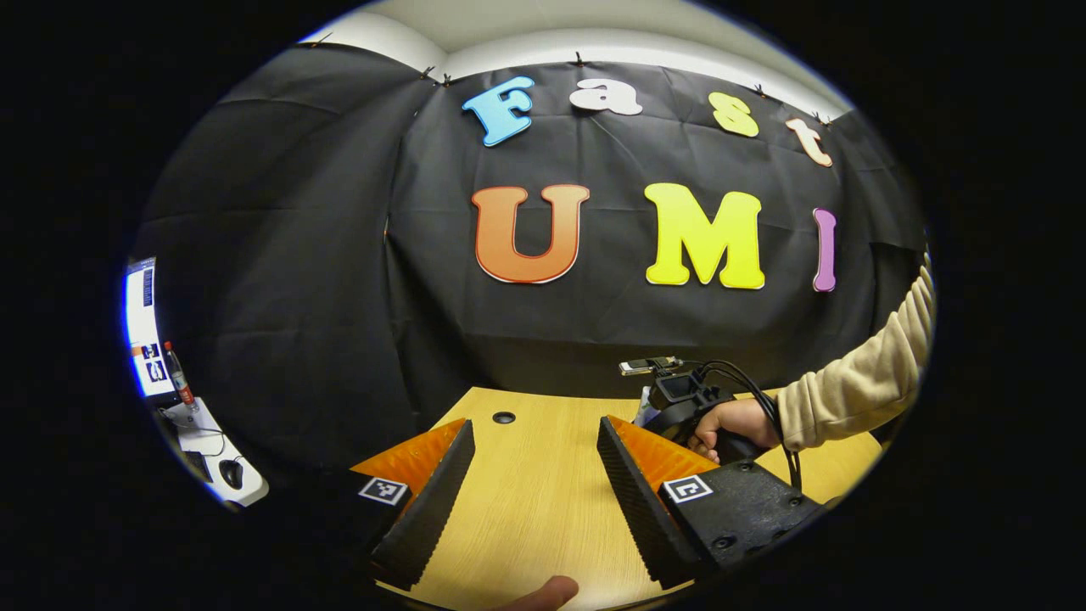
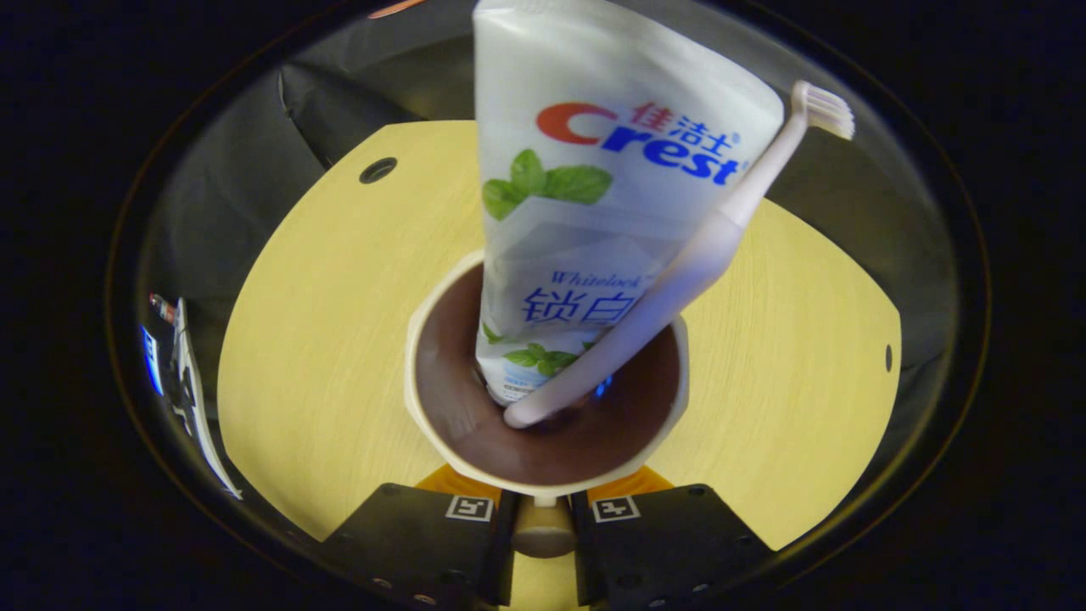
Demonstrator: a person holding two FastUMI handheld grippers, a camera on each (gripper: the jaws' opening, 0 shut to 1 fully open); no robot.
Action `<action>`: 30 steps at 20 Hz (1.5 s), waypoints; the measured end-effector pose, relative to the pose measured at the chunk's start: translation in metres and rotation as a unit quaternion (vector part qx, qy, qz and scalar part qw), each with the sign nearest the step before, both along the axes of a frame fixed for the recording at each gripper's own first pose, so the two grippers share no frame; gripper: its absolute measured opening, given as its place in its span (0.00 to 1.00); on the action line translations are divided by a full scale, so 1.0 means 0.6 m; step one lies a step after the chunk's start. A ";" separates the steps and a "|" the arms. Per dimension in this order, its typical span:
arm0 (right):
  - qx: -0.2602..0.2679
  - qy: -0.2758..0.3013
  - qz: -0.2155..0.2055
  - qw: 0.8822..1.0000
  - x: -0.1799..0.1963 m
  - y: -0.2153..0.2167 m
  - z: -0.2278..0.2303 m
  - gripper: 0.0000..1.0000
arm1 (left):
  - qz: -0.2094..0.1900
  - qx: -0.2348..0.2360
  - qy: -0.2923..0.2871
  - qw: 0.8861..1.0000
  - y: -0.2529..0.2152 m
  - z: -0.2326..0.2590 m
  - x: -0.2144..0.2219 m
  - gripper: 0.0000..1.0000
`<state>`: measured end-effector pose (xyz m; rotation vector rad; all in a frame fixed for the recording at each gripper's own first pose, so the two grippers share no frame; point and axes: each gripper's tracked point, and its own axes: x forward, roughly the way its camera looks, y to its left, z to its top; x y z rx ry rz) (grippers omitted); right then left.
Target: Put the toothbrush and toothpaste on the desktop into the cup, then pick up the cup and place it on the coaster on the desktop.
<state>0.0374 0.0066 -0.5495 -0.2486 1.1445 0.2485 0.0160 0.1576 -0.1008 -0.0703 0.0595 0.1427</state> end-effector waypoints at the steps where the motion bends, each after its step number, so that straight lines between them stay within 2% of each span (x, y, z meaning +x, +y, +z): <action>1: 0.000 0.001 0.005 1.000 -0.001 0.002 0.001 0.27 | 0.002 0.001 0.000 1.000 0.002 0.000 0.000 0.93; 6: -0.009 -0.009 0.015 1.000 0.003 -0.002 0.001 0.27 | 0.003 0.001 0.004 1.000 0.008 -0.009 -0.002 0.93; 12: -0.014 -0.008 0.000 1.000 0.000 -0.001 0.002 0.27 | 0.007 -0.009 0.007 1.000 0.010 -0.017 -0.009 0.93; 14: -0.024 -0.011 -0.001 1.000 -0.003 -0.008 0.004 0.28 | 0.010 -0.005 0.007 1.000 0.012 -0.016 -0.014 0.93; 17: -0.025 -0.011 -0.005 1.000 -0.006 -0.010 0.005 0.35 | 0.012 0.004 0.006 1.000 0.014 -0.009 -0.021 0.93; 19: -0.015 -0.015 -0.011 1.000 -0.011 -0.013 0.006 0.46 | 0.013 0.008 0.006 1.000 0.015 -0.005 -0.025 0.93; 20: -0.010 -0.019 -0.010 1.000 -0.015 -0.011 0.005 0.48 | 0.014 0.009 0.006 1.000 0.017 -0.001 -0.028 0.93; 21: -0.007 -0.024 -0.006 1.000 -0.017 -0.007 0.012 0.58 | 0.015 0.009 0.006 1.000 0.018 0.003 -0.030 0.93; 24: 0.010 -0.043 0.008 0.999 -0.030 -0.006 0.051 0.76 | 0.015 0.012 0.004 1.000 0.018 0.018 -0.034 0.93; 26: 0.019 -0.062 0.007 0.998 -0.035 -0.011 0.084 0.95 | 0.016 0.017 0.003 1.000 0.021 0.030 -0.036 0.93; 30: 0.048 -0.101 -0.009 0.994 -0.065 -0.037 0.161 0.97 | 0.007 0.024 0.003 1.000 0.015 0.051 -0.040 0.93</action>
